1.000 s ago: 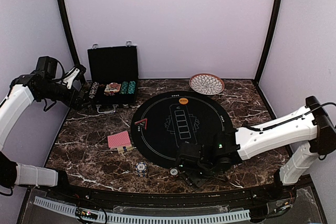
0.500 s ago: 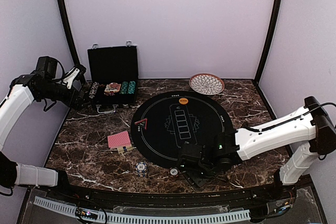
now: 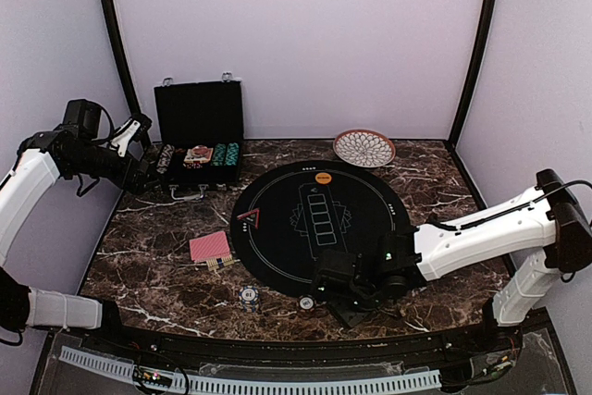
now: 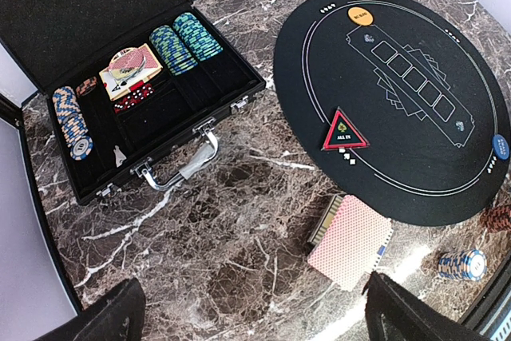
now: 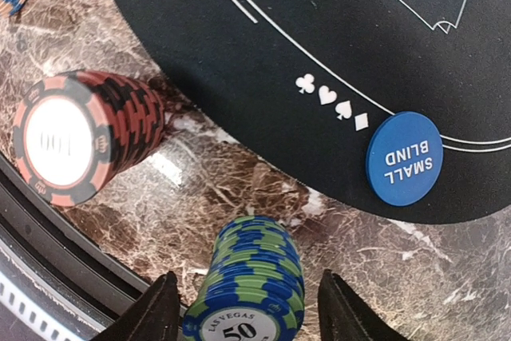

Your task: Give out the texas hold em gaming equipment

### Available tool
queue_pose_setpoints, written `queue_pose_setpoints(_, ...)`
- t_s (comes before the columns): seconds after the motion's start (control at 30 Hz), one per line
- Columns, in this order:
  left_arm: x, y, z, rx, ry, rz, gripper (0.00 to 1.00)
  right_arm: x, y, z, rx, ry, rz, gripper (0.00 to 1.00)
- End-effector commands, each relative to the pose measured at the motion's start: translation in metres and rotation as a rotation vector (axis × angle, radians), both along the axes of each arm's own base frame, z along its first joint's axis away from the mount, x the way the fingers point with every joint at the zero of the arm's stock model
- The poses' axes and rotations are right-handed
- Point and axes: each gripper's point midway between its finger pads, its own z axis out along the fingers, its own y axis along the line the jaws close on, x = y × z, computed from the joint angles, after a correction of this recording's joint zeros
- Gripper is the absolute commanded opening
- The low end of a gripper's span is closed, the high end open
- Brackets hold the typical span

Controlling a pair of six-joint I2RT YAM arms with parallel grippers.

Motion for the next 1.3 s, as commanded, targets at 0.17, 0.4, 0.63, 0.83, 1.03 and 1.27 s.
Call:
queue_pose_setpoints(0.17, -0.003, 0.0, 0.019, -0.009, -0.044, 0.003, 0.99, 0.005, -0.002, -0.003, 0.0, -0.009, -0.01, 0.56)
queue_pose_setpoints(0.4, -0.005, 0.0, 0.022, -0.009, -0.05, 0.0, 0.99, 0.005, -0.003, -0.004, -0.001, -0.012, -0.011, 0.48)
queue_pose_setpoints(0.63, -0.005, 0.0, 0.022, -0.008, -0.048, -0.001, 0.99, 0.008, 0.0, 0.005, 0.009, -0.023, -0.013, 0.28)
queue_pose_setpoints(0.83, -0.004, 0.0, 0.022, -0.009, -0.051, 0.0, 0.99, 0.01, 0.002, 0.017, 0.018, -0.036, -0.012, 0.14)
queue_pose_setpoints(1.03, -0.004, 0.001, 0.022, -0.004, -0.052, 0.002, 0.99, 0.012, 0.002, 0.023, 0.013, -0.047, -0.014, 0.05)
queue_pose_setpoints(1.27, -0.004, 0.001, 0.022, -0.004, -0.05, 0.001, 0.99, 0.024, 0.009, 0.05, 0.051, -0.067, -0.032, 0.0)
